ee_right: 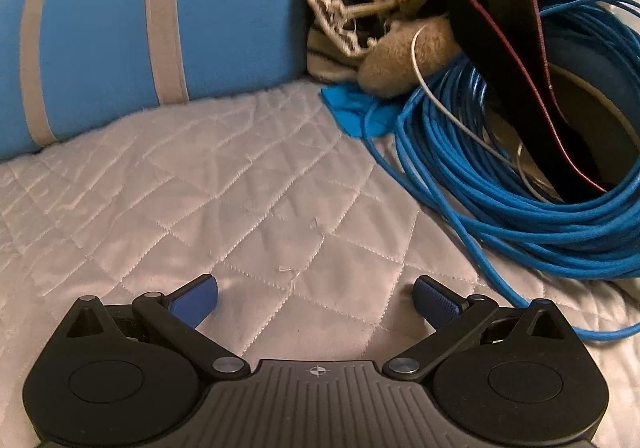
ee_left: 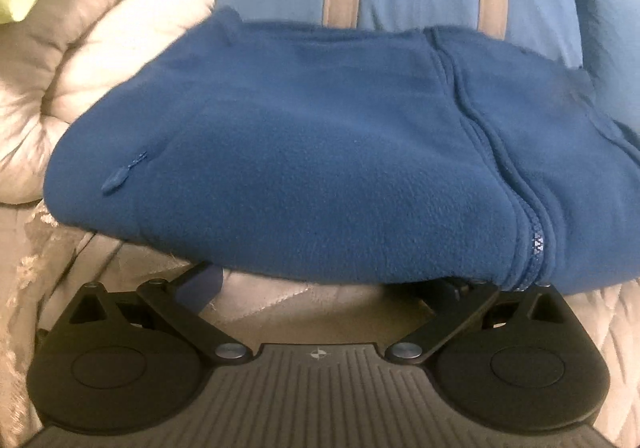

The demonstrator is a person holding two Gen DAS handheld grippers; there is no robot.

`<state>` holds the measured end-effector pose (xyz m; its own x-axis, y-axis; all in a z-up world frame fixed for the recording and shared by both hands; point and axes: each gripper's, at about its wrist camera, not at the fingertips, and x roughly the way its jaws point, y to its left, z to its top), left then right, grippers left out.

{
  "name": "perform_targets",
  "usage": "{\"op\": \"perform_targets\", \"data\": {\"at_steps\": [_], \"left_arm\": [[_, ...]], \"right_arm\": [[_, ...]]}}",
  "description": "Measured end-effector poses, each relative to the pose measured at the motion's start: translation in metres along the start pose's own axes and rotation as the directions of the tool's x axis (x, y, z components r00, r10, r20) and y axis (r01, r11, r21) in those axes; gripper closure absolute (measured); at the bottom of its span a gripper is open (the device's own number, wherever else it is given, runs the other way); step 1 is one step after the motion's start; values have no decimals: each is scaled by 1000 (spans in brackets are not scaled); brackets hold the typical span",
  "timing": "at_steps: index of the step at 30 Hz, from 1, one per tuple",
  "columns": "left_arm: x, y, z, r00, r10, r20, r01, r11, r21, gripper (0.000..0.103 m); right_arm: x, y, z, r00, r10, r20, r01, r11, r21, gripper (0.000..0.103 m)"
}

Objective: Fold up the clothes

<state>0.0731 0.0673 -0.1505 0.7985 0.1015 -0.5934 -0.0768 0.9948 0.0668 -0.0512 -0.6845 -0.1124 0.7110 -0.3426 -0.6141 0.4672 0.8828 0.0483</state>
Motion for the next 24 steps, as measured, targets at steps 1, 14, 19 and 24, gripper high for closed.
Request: {"op": "perform_targets", "data": {"at_steps": [1,14,19,24], "left_arm": [[-1,0,-1,1000,2,7,-2,1000,1,0],[-1,-4,-4,1000,17,25,-18,1000,14,0],[0,-3,-3,1000,13,26,-13,1000,10,0],[0,-2,-3,1000,10,27,-10,1000,4,0]], "right_arm": [[-1,1,-1,1000,-6,12,6,1000,-2,0],[-6,0,-5,999,-9,52,8,1000,11,0],[-7,0,-7,998,-12,55,11,1000,11,0],[-7,1,-6,999,-15,50,14,1000,11,0]]}}
